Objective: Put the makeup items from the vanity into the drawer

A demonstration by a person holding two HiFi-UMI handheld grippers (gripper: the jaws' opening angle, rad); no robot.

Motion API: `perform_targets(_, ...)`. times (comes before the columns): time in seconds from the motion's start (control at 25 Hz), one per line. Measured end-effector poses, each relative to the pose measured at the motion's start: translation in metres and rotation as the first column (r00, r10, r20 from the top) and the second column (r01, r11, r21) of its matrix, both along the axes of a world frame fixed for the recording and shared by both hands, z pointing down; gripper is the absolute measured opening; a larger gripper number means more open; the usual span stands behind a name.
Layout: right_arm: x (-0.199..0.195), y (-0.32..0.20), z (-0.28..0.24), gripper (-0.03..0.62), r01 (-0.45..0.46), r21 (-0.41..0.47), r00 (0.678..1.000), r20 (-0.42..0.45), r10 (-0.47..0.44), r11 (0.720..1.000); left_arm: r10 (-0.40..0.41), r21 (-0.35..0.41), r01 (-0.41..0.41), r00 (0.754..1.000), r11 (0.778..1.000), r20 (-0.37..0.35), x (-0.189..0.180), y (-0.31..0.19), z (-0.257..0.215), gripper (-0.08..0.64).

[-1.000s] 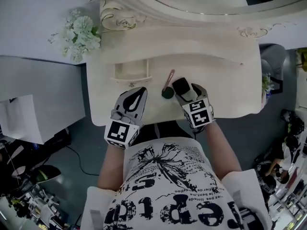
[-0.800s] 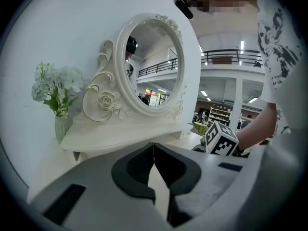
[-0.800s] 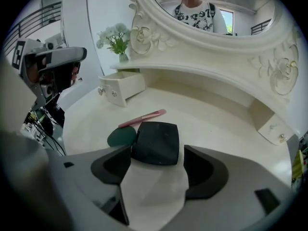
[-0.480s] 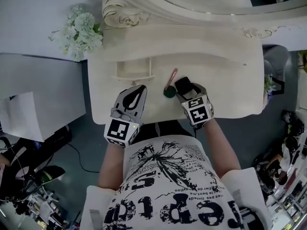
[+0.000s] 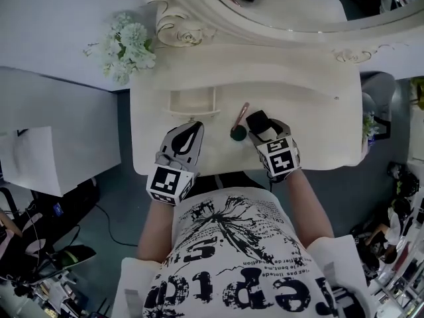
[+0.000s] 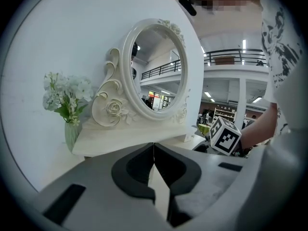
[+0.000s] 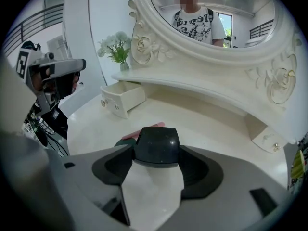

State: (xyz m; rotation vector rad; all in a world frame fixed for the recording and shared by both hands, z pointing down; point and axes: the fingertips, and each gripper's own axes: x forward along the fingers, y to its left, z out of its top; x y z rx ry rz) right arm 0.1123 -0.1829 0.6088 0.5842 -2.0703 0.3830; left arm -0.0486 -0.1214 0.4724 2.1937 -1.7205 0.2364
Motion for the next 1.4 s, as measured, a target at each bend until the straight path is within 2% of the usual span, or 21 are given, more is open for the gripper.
perform_targets(0.24, -0.034, -0.009, -0.033, 0.318, 0.005, 0.009, 0.997, 0.078, -0.005, 1.000, -0.033, 0.034, 0.033, 0.999, 0.999, 0.012, -0.022, 0.003, -0.016, 0.021)
perform_targets(0.48, -0.095, -0.007, -0.063, 0.318, 0.087, 0.019, 0.983, 0.163, -0.089, 0.996, -0.089, 0.051, 0.088, 0.996, 0.995, 0.020, -0.053, 0.010, -0.024, 0.021)
perform_targets(0.68, -0.140, 0.003, -0.066, 0.319, 0.167, 0.016, 0.970, 0.174, -0.167, 0.986, -0.134, 0.058, 0.133, 0.991, 0.989, 0.023, -0.076, 0.019, -0.028, 0.021)
perform_targets(0.88, -0.169, 0.009, -0.059, 0.319, 0.202, -0.014, 0.965, 0.175, -0.196, 0.979, -0.180, 0.054, 0.178, 0.983, 0.983, 0.026, -0.097, 0.029, -0.026, 0.021)
perform_targets(1.16, -0.193, 0.019, -0.043, 0.319, 0.227, -0.060, 0.962, 0.170, -0.215, 0.972, -0.220, 0.040, 0.219, 0.975, 0.975, 0.030, -0.119, 0.042, -0.020, 0.020)
perform_targets(1.4, -0.197, 0.013, -0.045, 0.321, 0.195, -0.012, 0.968, 0.162, -0.191, 0.981, -0.226, 0.036, 0.225, 0.974, 0.974, 0.024, -0.124, 0.045, -0.018, 0.020)
